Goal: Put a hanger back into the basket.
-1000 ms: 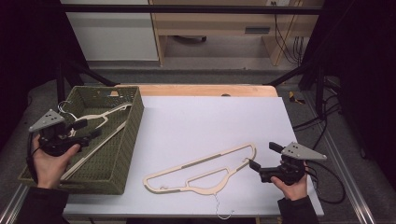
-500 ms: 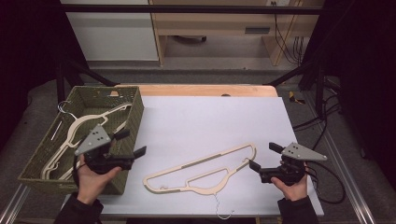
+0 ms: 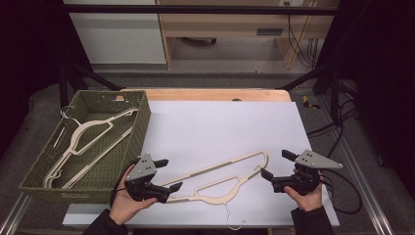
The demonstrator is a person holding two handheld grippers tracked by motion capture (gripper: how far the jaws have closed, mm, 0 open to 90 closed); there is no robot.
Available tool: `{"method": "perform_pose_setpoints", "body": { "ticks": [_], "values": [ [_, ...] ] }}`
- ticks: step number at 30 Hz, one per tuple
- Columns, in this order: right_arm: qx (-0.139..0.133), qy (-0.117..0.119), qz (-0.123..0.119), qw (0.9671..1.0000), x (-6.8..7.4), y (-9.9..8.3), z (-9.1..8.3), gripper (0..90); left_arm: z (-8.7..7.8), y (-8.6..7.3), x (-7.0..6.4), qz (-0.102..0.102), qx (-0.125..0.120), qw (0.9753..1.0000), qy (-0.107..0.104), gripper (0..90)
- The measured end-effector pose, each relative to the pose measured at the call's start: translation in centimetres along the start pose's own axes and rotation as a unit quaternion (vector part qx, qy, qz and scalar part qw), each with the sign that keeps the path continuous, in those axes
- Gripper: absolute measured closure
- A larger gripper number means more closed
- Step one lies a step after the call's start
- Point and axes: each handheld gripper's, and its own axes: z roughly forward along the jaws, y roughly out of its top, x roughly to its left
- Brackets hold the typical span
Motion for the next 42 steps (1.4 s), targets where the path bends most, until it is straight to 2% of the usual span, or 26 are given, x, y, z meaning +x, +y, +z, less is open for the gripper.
{"method": "perform_pose_setpoints", "body": {
  "ticks": [4, 7, 8, 12, 15, 17, 20, 24, 29, 33, 37, 40, 42],
  "values": [
    [0.002, 0.000, 0.000, 1.0000, 0.1, -0.1, 0.0, 0.6, 1.1, -0.7, -0.3, 0.002, 0.030, 0.9994, -0.017, 17.1],
    [0.004, 0.005, -0.006, 1.0000, 0.2, -0.1, 0.1, 0.6, 2.1, -1.5, -0.7, 0.009, 0.060, 0.9977, -0.031, 20.5],
    [0.005, 0.005, -0.001, 1.0000, 0.3, -0.1, 0.2, 0.6, 2.4, -1.7, -0.8, 0.012, 0.071, 0.9966, -0.040, 22.5],
    [0.008, 0.006, -0.005, 0.9999, 0.4, -0.2, 0.3, 0.6, 3.8, -2.4, -1.0, 0.023, 0.113, 0.9914, -0.063, 31.9],
    [0.008, 0.007, -0.004, 0.9999, 0.4, -0.2, 0.4, 0.7, 4.5, -2.8, -1.2, 0.030, 0.134, 0.9879, -0.071, 37.4],
    [0.009, 0.009, -0.006, 0.9999, 0.5, -0.3, 0.5, 0.8, 4.9, -3.0, -1.1, 0.040, 0.156, 0.9840, -0.076, 43.0],
    [0.013, 0.011, -0.008, 0.9998, 0.5, -0.3, 0.6, 0.8, 5.2, -3.3, -0.9, 0.049, 0.172, 0.9804, -0.083, 47.2],
    [0.018, 0.013, -0.010, 0.9997, 0.7, -0.4, 0.9, 0.8, 5.7, -3.6, -0.9, 0.061, 0.188, 0.9761, -0.090, 54.8],
    [0.022, 0.016, -0.013, 0.9995, 0.8, -0.5, 1.0, 0.9, 6.3, -3.9, -1.0, 0.064, 0.201, 0.9728, -0.096, 61.7],
    [0.022, 0.015, -0.014, 0.9996, 0.7, -0.5, 1.0, 1.0, 6.4, -4.0, -0.9, 0.070, 0.202, 0.9726, -0.093, 67.6],
    [0.023, 0.014, -0.016, 0.9995, 0.9, -0.4, 1.2, 1.1, 6.5, -4.0, -0.5, 0.075, 0.203, 0.9705, -0.106, 70.0],
    [0.025, 0.017, -0.016, 0.9994, 1.1, -0.4, 1.4, 1.0, 6.6, -4.0, -0.6, 0.078, 0.203, 0.9704, -0.106, 71.2],
    [0.028, 0.018, -0.015, 0.9993, 1.2, -0.5, 1.6, 1.0, 6.6, -3.9, -0.7, 0.084, 0.207, 0.9694, -0.103, 73.1]
  ]
}}
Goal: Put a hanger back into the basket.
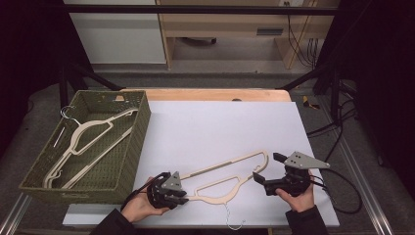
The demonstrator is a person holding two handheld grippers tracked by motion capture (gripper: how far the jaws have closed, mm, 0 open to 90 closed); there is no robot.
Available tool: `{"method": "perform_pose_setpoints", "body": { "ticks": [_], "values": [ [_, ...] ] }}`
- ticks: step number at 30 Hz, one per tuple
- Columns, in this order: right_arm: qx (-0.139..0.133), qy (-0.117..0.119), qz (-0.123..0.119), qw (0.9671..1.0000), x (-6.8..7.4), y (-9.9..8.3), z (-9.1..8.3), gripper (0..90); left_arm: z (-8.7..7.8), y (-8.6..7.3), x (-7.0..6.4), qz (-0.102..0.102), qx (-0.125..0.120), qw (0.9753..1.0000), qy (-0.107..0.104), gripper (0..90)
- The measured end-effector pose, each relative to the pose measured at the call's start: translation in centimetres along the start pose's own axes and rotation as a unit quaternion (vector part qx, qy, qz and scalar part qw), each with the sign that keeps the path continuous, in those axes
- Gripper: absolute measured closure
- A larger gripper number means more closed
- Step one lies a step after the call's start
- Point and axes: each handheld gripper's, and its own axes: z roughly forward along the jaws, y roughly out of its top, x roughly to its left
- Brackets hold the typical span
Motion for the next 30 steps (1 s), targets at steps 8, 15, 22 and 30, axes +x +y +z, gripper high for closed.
{"method": "perform_pose_setpoints", "body": {
  "ticks": [8, 15, 22, 30],
  "values": [
    [0.010, 0.014, -0.010, 0.9998, 1.1, 0.2, 0.7, 2.7, 0.0, 0.5, -0.6, 0.016, 0.012, 0.9997, 0.016, 76.5],
    [0.020, 0.024, -0.009, 0.9995, 2.0, 0.1, 1.2, 4.9, 0.0, 1.3, -2.3, 0.019, 0.008, 0.9997, 0.012, 79.4],
    [0.040, 0.034, -0.011, 0.9985, 2.9, -0.6, 1.6, 8.0, -0.5, 1.8, -2.9, -0.017, -0.016, 0.9992, 0.031, 79.4],
    [0.097, 0.054, -0.021, 0.9936, 4.5, -2.2, 2.9, 23.6, -1.3, 2.4, -3.2, -0.051, -0.041, 0.9969, 0.043, 79.3]
  ]
}}
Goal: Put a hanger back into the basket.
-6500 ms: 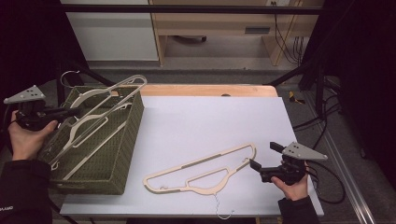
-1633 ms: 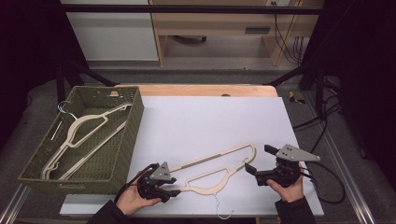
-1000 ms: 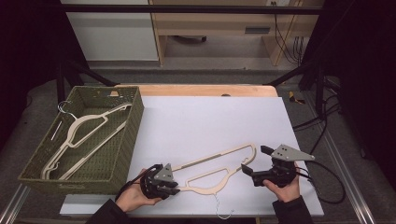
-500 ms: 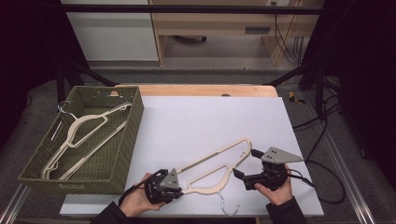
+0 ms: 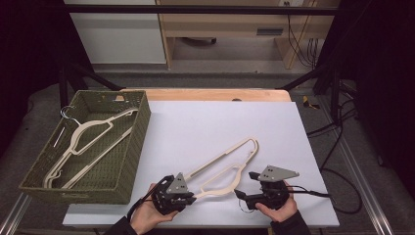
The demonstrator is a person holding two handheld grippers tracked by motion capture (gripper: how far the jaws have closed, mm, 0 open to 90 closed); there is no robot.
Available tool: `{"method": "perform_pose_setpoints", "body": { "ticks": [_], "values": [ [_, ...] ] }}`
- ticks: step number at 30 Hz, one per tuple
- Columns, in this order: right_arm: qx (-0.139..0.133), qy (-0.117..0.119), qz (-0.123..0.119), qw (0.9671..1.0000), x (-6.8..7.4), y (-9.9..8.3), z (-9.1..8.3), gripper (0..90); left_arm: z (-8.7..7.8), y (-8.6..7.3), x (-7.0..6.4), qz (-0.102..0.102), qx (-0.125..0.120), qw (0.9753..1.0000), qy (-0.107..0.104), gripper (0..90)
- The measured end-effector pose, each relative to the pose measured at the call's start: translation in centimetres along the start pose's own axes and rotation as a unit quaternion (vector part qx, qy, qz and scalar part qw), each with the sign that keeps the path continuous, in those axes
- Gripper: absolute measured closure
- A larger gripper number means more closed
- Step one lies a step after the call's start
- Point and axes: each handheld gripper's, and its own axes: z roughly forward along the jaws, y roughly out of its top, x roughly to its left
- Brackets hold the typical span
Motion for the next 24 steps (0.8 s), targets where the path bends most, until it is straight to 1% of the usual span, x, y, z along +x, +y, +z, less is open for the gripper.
{"method": "perform_pose_setpoints", "body": {
  "ticks": [2, 3, 5, 6, 10, 12, 13, 14, 16, 17, 18, 20, 21, 24],
  "values": [
    [0.014, -0.006, -0.001, 0.9999, 0.3, -0.4, 0.5, 29.0, -0.1, 0.1, -0.1, -0.003, -0.002, 1.0000, 0.005, 79.4],
    [0.024, -0.007, 0.001, 0.9997, 0.4, -0.5, 0.7, 31.9, 0.0, 0.2, -0.2, -0.008, -0.004, 0.9999, 0.007, 79.4],
    [0.037, -0.010, 0.000, 0.9993, 0.5, -0.8, 1.1, 40.7, 0.0, 0.4, -0.4, -0.020, -0.016, 0.9996, 0.011, 79.4],
    [0.044, -0.009, 0.002, 0.9990, 0.6, -0.8, 1.3, 43.3, 0.0, 0.4, -0.4, -0.020, -0.015, 0.9996, 0.012, 79.4],
    [0.055, -0.010, 0.002, 0.9984, 0.6, -1.0, 1.8, 53.3, -0.1, 0.5, -0.4, -0.022, -0.020, 0.9994, 0.016, 79.4],
    [0.059, -0.009, 0.003, 0.9982, 0.6, -1.0, 2.0, 59.8, -0.1, 0.5, -0.5, -0.023, -0.022, 0.9994, 0.016, 79.4],
    [0.062, -0.008, 0.005, 0.9980, 0.6, -1.0, 2.1, 64.5, -0.1, 0.5, -0.5, -0.027, -0.025, 0.9992, 0.016, 79.4],
    [0.067, -0.003, 0.007, 0.9977, 0.6, -1.0, 2.2, 67.7, -0.1, 0.5, -0.6, -0.028, -0.026, 0.9991, 0.017, 79.4],
    [0.075, 0.001, 0.009, 0.9972, 0.5, -1.0, 2.4, 71.6, 0.0, 0.5, -0.6, -0.028, -0.026, 0.9991, 0.018, 79.4],
    [0.078, -0.001, 0.011, 0.9969, 0.5, -1.0, 2.6, 73.5, 0.0, 0.5, -0.7, -0.027, -0.025, 0.9991, 0.019, 79.4],
    [0.081, 0.000, 0.013, 0.9967, 0.5, -1.0, 2.6, 75.3, 0.0, 0.5, -0.6, -0.023, -0.021, 0.9993, 0.018, 79.4],
    [0.086, 0.002, 0.018, 0.9961, 0.5, -1.0, 2.7, 78.3, 0.1, 0.4, -0.7, -0.025, -0.020, 0.9993, 0.019, 79.4],
    [0.088, -0.001, 0.018, 0.9959, 0.5, -1.0, 2.8, 81.2, 0.1, 0.4, -0.7, -0.025, -0.020, 0.9993, 0.019, 79.4],
    [0.095, -0.004, 0.023, 0.9952, 0.4, -1.0, 2.9, 85.8, 0.2, 0.4, -0.7, -0.025, -0.020, 0.9993, 0.019, 79.4]
  ]
}}
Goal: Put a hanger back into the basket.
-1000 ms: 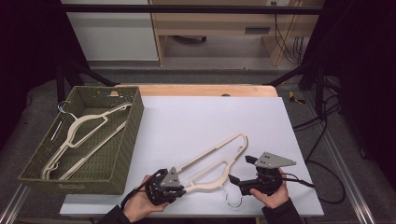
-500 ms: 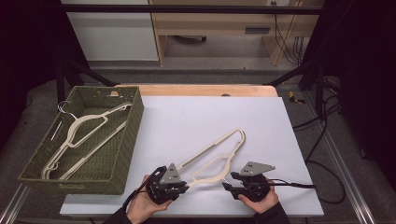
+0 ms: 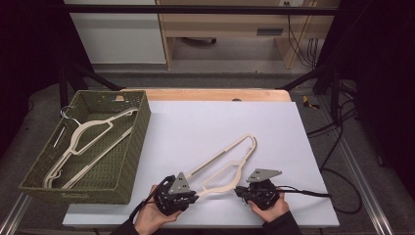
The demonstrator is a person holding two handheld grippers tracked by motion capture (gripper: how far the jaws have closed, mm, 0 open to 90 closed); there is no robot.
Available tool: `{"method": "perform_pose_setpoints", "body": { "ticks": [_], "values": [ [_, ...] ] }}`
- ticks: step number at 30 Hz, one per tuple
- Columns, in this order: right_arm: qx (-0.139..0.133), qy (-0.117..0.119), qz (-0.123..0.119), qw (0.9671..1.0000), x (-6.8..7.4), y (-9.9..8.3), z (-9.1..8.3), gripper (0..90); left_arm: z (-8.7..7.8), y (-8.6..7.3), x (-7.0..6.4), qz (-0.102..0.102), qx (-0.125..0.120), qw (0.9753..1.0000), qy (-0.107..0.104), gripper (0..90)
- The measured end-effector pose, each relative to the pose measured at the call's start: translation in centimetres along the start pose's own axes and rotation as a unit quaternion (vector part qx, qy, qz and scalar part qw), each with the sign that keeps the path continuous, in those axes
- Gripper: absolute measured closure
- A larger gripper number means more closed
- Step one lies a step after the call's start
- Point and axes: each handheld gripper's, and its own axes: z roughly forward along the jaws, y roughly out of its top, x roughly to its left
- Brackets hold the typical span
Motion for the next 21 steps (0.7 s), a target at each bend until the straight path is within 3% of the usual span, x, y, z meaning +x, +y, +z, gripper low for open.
{"method": "perform_pose_setpoints", "body": {
  "ticks": [9, 13, 21],
  "values": [
    [0.005, -0.009, 0.026, 0.9996, 0.1, 0.2, -0.1, 89.2, 0.2, -0.3, -0.4, -0.011, -0.002, 0.9999, -0.011, 79.3],
    [0.010, -0.009, 0.022, 0.9997, 0.0, 0.2, -0.2, 89.4, 1.0, -0.6, -0.6, -0.013, 0.009, 0.9998, -0.015, 79.2],
    [0.012, -0.017, 0.023, 0.9995, 0.0, 0.2, -0.3, 89.4, 1.8, -0.4, -1.3, -0.004, 0.015, 0.9999, 0.005, 76.2]
  ]
}}
